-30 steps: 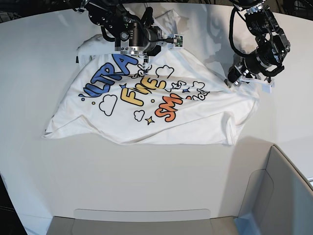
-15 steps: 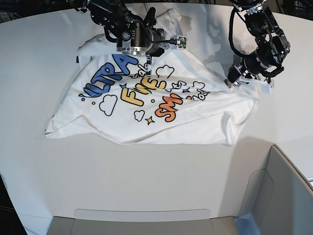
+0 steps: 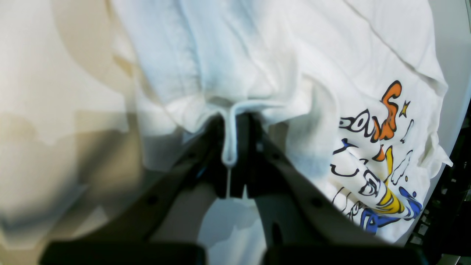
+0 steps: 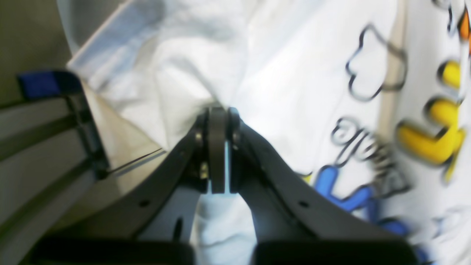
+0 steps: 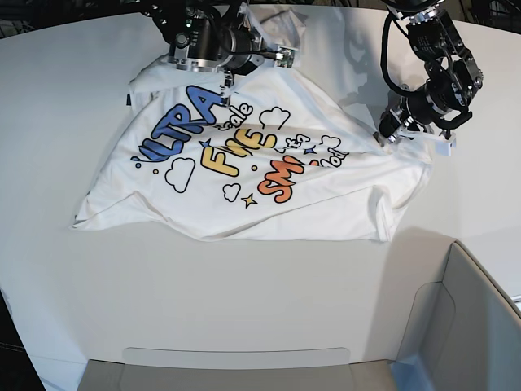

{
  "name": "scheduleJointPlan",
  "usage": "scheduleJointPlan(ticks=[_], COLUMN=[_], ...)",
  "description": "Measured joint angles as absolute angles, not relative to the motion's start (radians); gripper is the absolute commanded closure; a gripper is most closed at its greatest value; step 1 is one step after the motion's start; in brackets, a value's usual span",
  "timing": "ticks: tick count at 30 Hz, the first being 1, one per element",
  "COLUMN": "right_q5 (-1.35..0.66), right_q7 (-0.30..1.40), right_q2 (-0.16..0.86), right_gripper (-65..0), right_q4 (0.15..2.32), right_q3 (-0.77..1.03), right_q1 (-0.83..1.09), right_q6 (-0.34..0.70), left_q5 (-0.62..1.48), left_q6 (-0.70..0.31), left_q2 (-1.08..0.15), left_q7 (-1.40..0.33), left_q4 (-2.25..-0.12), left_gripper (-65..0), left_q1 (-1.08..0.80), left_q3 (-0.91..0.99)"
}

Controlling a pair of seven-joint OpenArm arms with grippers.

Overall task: Layout the t-shirt on the table in an organized manner, then fold the t-shirt properly
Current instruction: 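Drag the gathered fabric with the right gripper toward the collar, then press and pull the fabric near the print with the right gripper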

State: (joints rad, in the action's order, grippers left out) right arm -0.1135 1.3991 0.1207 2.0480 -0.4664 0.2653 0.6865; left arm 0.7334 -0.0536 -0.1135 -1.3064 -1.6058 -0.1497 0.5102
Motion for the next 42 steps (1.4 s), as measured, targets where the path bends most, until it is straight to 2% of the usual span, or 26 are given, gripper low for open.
scheduleJointPlan(ticks=[4, 9, 15, 19, 27, 36, 42], right_q5=[-0.242, -0.293, -0.294, -0.292, -0.255, 0.139, 0.465], right_q7=[1.400, 1.406, 1.409, 1.410, 1.400, 1.394, 1.389], right_q2=[0.099, 0.038, 0.014, 0.013, 0.016, 0.020, 0.037], right_gripper=[0.0, 0.0, 0.0, 0.0, 0.0, 0.0, 0.0], right_q4=[2.048, 2.048, 2.048, 2.031, 1.931, 1.908, 1.908], right_q3=[-0.239, -0.082, -0.047, -0.055, -0.356, -0.852, -1.014], right_q1=[0.325, 0.355, 0.336, 0.243, 0.041, -0.120, -0.105], right_q6=[0.686, 0.687, 0.687, 0.686, 0.686, 0.686, 0.686], left_q5=[0.730, 0.730, 0.730, 0.730, 0.729, 0.771, 0.785], left_q6=[-0.053, -0.053, -0.053, -0.053, -0.053, -0.067, -0.068], left_q2=[-0.114, -0.114, -0.115, -0.115, -0.114, -0.120, -0.121], left_q7=[-1.304, -1.305, -1.304, -1.305, -1.309, -1.304, -1.304], left_q4=[-1.606, -1.606, -1.606, -1.606, -1.605, -1.532, -1.492], left_gripper=[0.0, 0.0, 0.0, 0.0, 0.0, 0.0, 0.0], left_q1=[-0.150, -0.150, -0.149, -0.149, -0.139, -0.123, -0.095], left_q3=[0.508, 0.508, 0.508, 0.508, 0.506, 0.506, 0.508])
